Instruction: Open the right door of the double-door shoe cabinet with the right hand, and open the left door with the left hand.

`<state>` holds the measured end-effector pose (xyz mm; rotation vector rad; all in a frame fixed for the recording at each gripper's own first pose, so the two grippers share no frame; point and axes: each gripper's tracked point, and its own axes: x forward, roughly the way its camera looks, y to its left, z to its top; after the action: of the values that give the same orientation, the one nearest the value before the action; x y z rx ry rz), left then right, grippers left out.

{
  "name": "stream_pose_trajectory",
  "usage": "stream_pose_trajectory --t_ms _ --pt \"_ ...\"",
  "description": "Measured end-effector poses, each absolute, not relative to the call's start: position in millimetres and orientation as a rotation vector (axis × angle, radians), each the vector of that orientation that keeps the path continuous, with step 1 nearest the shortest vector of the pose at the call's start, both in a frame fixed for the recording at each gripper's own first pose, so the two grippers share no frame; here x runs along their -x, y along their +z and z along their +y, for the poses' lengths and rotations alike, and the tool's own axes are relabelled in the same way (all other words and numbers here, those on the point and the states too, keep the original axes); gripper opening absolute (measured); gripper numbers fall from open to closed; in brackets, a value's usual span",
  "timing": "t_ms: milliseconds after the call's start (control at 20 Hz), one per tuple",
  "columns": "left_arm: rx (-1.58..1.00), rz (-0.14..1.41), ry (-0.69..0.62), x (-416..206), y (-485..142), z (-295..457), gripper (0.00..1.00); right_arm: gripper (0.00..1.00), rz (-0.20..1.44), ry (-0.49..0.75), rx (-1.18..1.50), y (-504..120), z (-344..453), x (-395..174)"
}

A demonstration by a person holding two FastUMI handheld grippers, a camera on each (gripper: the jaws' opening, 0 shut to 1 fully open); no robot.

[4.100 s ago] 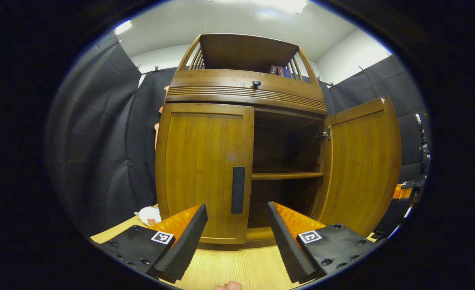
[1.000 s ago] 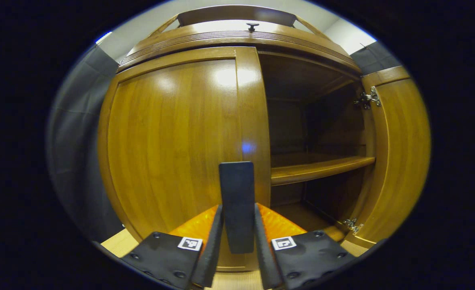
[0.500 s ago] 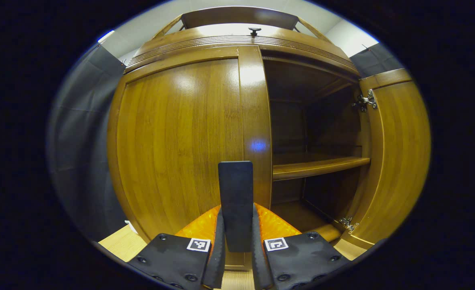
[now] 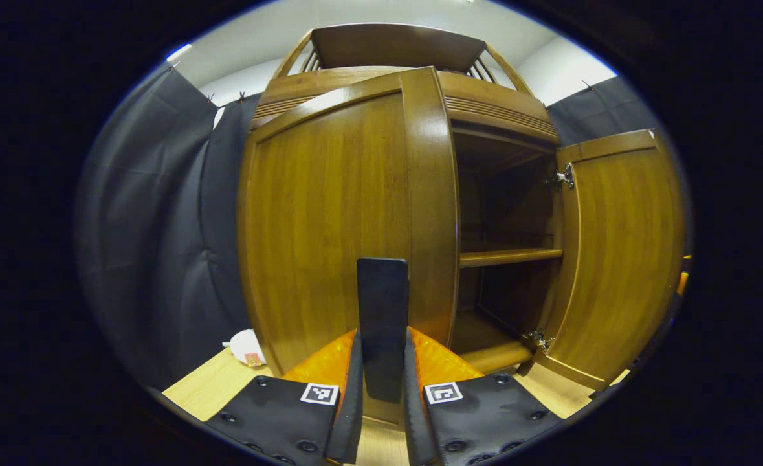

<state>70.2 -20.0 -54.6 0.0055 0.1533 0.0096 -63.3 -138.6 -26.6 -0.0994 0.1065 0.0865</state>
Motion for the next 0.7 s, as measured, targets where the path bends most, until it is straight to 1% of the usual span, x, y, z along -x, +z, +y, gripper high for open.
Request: stream_pose_trajectory --t_ms 200,250,300,350,400,450,500,700 --pt "-0.019 0.150 0.047 -36 -48 7 0.34 0.91 0.109 0.083 0.089 -28 -135 59" --pt "-0.013 0.146 0.060 -30 -46 15 0.34 0.96 0.109 0.080 0.089 -28 -135 58" --pt "-0.005 0.142 0.074 -21 -47 24 0.34 0.91 0.108 0.079 0.088 -27 -135 57" --pt "0.003 0.141 0.081 -15 -46 28 0.34 0.91 0.108 0.078 0.083 -26 -136 56" --pt "0.008 0.142 0.080 -10 -45 29 0.34 0.86 0.106 0.079 0.078 -24 -136 55" --pt "0.002 0.142 0.080 -8 -44 30 0.34 0.96 0.105 0.079 0.077 -24 -136 56" --pt "-0.016 0.138 0.084 -5 -43 32 0.34 0.91 0.104 0.078 0.082 -24 -136 57" --pt "-0.051 0.128 0.119 6 -43 48 0.34 0.91 0.108 0.076 0.093 -24 -137 55"
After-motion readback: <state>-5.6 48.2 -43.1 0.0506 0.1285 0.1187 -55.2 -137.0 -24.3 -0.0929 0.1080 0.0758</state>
